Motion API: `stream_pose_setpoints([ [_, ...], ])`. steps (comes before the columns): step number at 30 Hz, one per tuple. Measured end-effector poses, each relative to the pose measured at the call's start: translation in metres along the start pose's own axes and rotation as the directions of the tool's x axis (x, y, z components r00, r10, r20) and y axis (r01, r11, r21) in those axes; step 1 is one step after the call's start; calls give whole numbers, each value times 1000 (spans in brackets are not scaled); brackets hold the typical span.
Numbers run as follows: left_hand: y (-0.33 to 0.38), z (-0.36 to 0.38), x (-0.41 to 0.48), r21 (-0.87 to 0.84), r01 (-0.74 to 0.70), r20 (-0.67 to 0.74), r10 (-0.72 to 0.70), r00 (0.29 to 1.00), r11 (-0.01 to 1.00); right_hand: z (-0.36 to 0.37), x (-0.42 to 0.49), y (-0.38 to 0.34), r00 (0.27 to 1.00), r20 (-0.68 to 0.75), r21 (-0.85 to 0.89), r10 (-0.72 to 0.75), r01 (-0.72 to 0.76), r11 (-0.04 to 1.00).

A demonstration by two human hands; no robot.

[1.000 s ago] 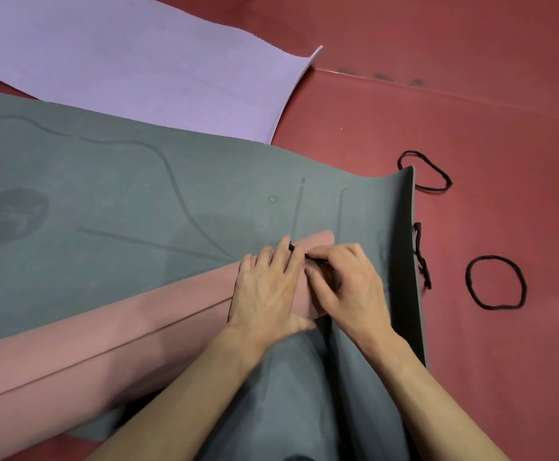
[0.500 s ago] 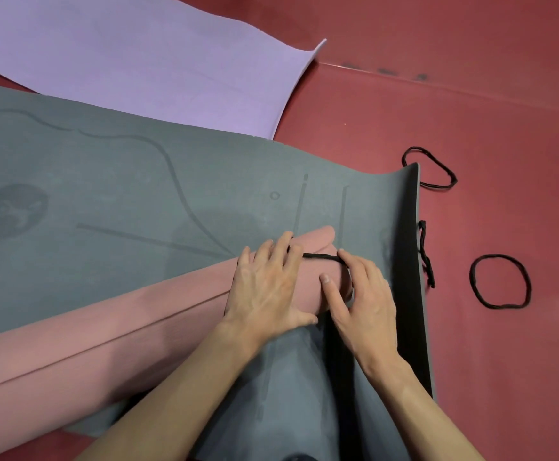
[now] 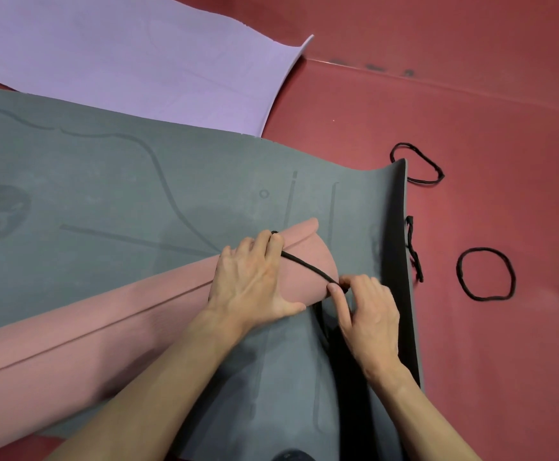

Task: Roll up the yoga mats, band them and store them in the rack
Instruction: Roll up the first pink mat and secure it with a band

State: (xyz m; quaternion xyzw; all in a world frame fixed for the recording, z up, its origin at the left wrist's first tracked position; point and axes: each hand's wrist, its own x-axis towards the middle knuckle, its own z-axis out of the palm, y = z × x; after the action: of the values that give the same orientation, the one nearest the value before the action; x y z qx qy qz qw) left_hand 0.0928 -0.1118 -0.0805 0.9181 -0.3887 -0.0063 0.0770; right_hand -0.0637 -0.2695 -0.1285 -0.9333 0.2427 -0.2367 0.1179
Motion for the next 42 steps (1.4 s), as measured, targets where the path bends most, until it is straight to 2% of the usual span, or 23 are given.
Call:
stream_pose_setpoints([
  [2,-2,-4,2,-18,-3,38,4,999,1000,3,-4,4,1000,-27,1,-10,10,1000],
  [5,-6,-11,8,-114,41,108,-29,994,993,3,-22,13,993,-58,26,-107,109,994],
  [7,-10,-15,15,-157,77,139,-55,989,985,5,-37,10,992,-35,58,-120,122,991],
  [11,-14,-19,20,-182,106,158,-78,984,978,25,-37,-13,998,49,179,41,-49,983],
  [20,-21,-20,26,-202,102,167,-69,984,974,34,-44,-44,951,97,170,293,-306,937],
  [23,-20,-20,24,-189,100,177,-67,982,977,39,-50,-43,914,201,140,351,-382,914],
  [26,-21,-22,25,-198,123,188,-85,978,972,35,-45,-44,900,319,19,295,-318,948],
  [29,-23,-25,28,-218,163,209,-118,971,962,28,-52,-60,831,483,6,276,-319,948],
  [31,-23,-24,28,-214,166,212,-120,970,962,27,-58,-76,758,606,165,242,-417,894],
  [33,-23,-24,29,-220,173,212,-126,969,960,27,-53,-91,716,660,373,229,-576,727],
  [34,-25,-24,30,-230,176,220,-125,967,957,27,-47,-96,734,639,424,230,-586,691],
  [35,-27,-25,31,-238,172,238,-114,965,956,27,-42,-97,766,601,439,229,-556,706],
  [39,-31,-22,30,-185,124,264,-72,962,975,17,-41,-84,884,399,322,245,-385,865],
  [41,-27,-18,27,-145,139,236,-102,966,980,17,-44,-80,902,330,306,278,-381,873],
  [42,-25,-15,26,-127,149,217,-119,969,981,17,-47,-81,894,315,338,319,-420,843],
])
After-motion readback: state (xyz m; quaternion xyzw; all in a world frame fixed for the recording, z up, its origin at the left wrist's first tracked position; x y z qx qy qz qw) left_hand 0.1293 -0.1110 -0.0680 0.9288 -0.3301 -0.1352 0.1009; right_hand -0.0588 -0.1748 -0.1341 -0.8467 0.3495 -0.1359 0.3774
